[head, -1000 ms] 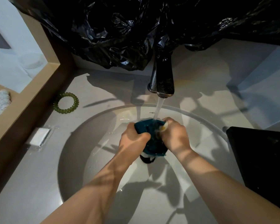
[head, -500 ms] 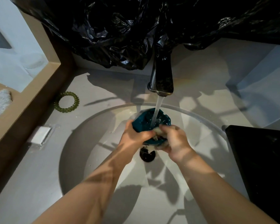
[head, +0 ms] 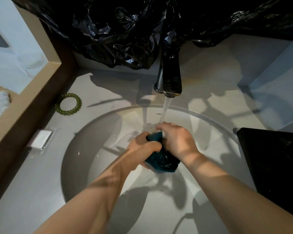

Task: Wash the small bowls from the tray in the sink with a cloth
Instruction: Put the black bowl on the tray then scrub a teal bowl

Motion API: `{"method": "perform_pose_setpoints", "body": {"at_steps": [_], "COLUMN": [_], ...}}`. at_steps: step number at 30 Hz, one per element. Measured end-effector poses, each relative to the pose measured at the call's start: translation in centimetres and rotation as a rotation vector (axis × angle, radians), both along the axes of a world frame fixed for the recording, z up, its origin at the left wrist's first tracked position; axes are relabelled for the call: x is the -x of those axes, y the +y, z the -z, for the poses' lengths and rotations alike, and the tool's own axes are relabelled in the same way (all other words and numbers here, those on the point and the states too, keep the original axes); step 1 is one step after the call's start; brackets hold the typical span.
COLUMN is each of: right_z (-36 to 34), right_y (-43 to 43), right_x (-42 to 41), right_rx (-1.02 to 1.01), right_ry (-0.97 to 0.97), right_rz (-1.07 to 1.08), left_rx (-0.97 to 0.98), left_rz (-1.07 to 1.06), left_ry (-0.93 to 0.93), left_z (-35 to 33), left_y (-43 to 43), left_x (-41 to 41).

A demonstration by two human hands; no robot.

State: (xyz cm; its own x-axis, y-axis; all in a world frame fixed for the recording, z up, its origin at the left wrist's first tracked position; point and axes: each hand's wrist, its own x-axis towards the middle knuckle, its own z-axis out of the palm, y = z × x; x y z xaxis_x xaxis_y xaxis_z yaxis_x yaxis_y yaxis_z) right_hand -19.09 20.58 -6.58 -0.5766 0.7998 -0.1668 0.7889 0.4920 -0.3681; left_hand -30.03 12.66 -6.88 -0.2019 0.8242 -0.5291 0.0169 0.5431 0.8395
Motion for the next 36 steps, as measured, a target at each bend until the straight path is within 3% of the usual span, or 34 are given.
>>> {"method": "perform_pose_setpoints", "body": {"at_steps": [2, 5, 9, 11, 13, 16, 19, 24, 26, 28, 32, 34, 36], "right_z": [0.2, 1.0, 1.3, 1.9, 2.0, 0.4, -1.0, -0.7, -0.8, -0.7, 0.6, 1.2, 1.3], "right_y": [0.5, -0.3, -2.1, -1.7, -0.8, 0.5, 0.8, -0.2, 0.2, 0.8, 0.7, 0.1, -0.8], "right_x": [0.2, 0.4, 1.3, 1.3, 0.7, -0.4, -0.5, 0.3, 0.7, 0.9, 0.6, -0.1, -1.2], "right_rx": [0.139, 0.561, 0.991, 0.893, 0.661, 0.379, 0.169, -0.026, -0.008, 0.063, 0.416, 0.626, 0.709], "right_ry": [0.116, 0.401, 0.672, 0.624, 0.469, 0.225, 0.019, -0.016, -0.005, 0.041, 0.124, 0.21, 0.309], "right_rz": [0.254, 0.687, 0.889, 0.874, 0.801, 0.497, 0.227, -0.137, -0.153, 0.042, 0.417, 0.538, 0.603], "left_rx": [-0.007, -0.012, -0.03, -0.043, -0.019, 0.024, 0.063, 0.053, 0.048, 0.048, 0.044, 0.049, 0.064], "left_rz": [-0.163, -0.414, -0.544, -0.495, -0.391, -0.271, -0.265, -0.106, -0.167, -0.306, -0.526, -0.589, -0.615], "left_ry": [-0.019, -0.053, -0.154, -0.225, -0.301, -0.337, -0.212, 0.048, 0.088, 0.062, -0.037, -0.05, -0.037], "left_z": [0.1, 0.7, 1.1, 1.0, 0.7, 0.2, 0.5, 0.6, 0.7, 0.7, 1.2, 1.6, 1.9], "left_y": [0.4, 1.1, 1.1, 0.8, 0.7, 0.8, 1.1, 0.7, 0.9, 1.1, 1.4, 1.5, 1.6], "left_x": [-0.2, 0.1, 0.0, 0.2, 0.4, 0.3, 0.1, -0.2, -0.5, -0.5, -0.1, -0.1, 0.0]}}
